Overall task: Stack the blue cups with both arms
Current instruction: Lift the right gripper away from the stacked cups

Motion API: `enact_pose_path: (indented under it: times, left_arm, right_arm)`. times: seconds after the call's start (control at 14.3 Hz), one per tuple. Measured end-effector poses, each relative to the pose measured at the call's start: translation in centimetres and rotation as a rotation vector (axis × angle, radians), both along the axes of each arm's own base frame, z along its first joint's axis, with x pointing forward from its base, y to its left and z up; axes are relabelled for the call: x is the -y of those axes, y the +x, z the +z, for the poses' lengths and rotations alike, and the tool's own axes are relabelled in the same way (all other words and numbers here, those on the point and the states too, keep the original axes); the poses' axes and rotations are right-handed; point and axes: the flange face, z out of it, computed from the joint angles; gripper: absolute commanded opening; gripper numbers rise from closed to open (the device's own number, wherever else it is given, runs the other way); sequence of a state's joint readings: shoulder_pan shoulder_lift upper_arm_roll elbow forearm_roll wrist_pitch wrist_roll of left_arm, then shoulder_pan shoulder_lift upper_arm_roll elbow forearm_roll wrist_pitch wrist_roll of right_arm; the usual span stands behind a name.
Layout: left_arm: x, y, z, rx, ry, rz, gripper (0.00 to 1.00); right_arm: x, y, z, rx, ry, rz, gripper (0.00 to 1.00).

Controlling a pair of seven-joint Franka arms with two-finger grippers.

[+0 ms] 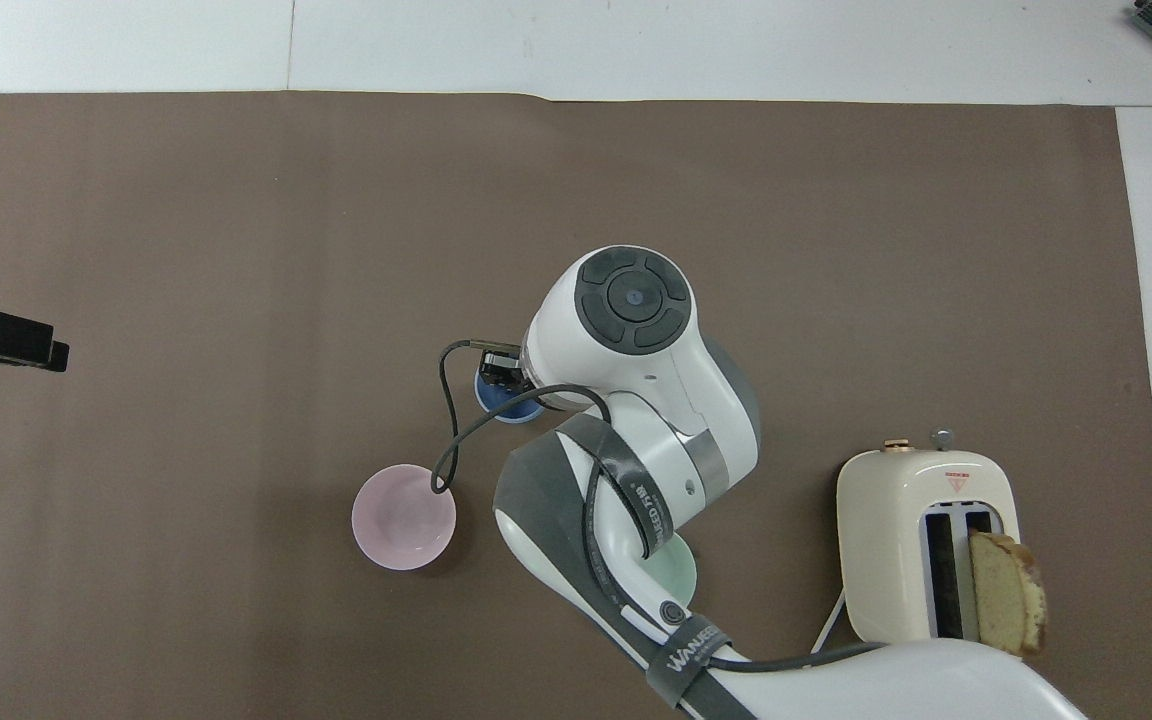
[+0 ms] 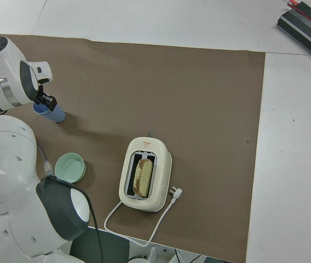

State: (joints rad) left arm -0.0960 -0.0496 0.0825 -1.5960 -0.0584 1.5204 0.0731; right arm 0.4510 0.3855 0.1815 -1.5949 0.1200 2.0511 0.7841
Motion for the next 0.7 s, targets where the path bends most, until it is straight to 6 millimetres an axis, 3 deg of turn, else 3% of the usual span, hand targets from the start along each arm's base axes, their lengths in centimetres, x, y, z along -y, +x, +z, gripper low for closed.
enact_pose_path:
  times: [0.07,0.28,0.42,0.7]
  left_arm:
    - [0.0,0.0,0.0,0.0,0.0,0.0,1.0]
    - [0.0,0.0,0.0,0.0,0.0,-0.001,1.0]
    - [0.1,0.0,0.0,0.0,0.0,-0.001,1.0]
    - [0.1,0.0,0.0,0.0,0.0,-0.002,1.0]
  right_arm:
    - [0.4,0.1,0.9,-0.002,-0.004,-0.002,1.0]
    - [3.5,0.7,6.5,0.001,-0.016,-0.032,1.0]
    - [7.3,1.3,9.7,0.008,-0.031,-0.056,1.0]
    - [16.2,3.1,13.8,-0.005,-0.07,-0.004,1.0]
